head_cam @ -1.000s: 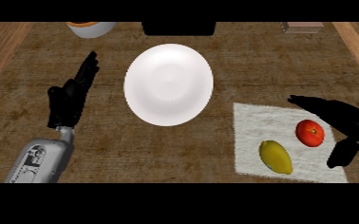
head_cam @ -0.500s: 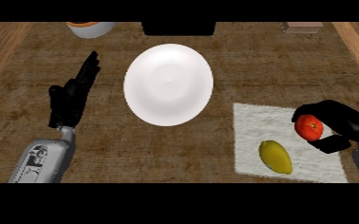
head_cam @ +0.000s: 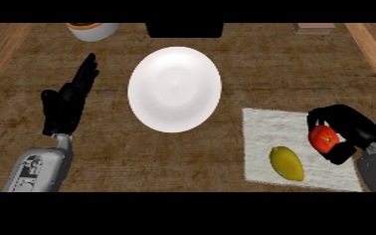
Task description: Pick the tomato from the placemat and place it in the plate
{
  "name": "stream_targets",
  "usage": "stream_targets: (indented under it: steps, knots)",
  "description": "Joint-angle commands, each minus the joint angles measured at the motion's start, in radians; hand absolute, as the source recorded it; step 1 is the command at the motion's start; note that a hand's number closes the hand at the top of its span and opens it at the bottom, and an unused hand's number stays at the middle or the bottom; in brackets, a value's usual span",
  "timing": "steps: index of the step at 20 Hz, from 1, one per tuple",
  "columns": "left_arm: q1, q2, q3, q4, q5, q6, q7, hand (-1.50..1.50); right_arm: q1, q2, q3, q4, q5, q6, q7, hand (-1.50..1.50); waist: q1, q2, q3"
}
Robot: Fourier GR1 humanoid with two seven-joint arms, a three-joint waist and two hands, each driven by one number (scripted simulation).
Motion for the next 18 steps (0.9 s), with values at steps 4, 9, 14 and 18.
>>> stream_targets:
  steps: [4,9,14,18]
  knots:
    - [0.034,0.026,0.03,0.014,0.002,-0.005,-0.02,0.0,0.101,0.222,-0.095,-0.136,0.059,-0.13,0.527,1.5,-0.033,-0.011,-0.003]
    - [0.022,-0.011,0.007,0.018,-0.013,0.014,-0.021,0.0,0.172,0.342,-0.023,-0.483,0.141,-0.271,0.644,1.5,-0.026,-0.01,0.0]
    - [0.033,-0.022,0.004,0.024,-0.015,0.01,-0.056,0.0,0.154,0.363,0.043,-0.747,0.191,-0.306,0.66,1.5,-0.011,-0.006,0.0]
    - [0.036,-0.019,-0.007,0.01,-0.031,0.002,-0.049,0.0,0.084,0.418,0.16,-0.827,0.247,-0.265,0.699,1.5,0.008,-0.001,0.001]
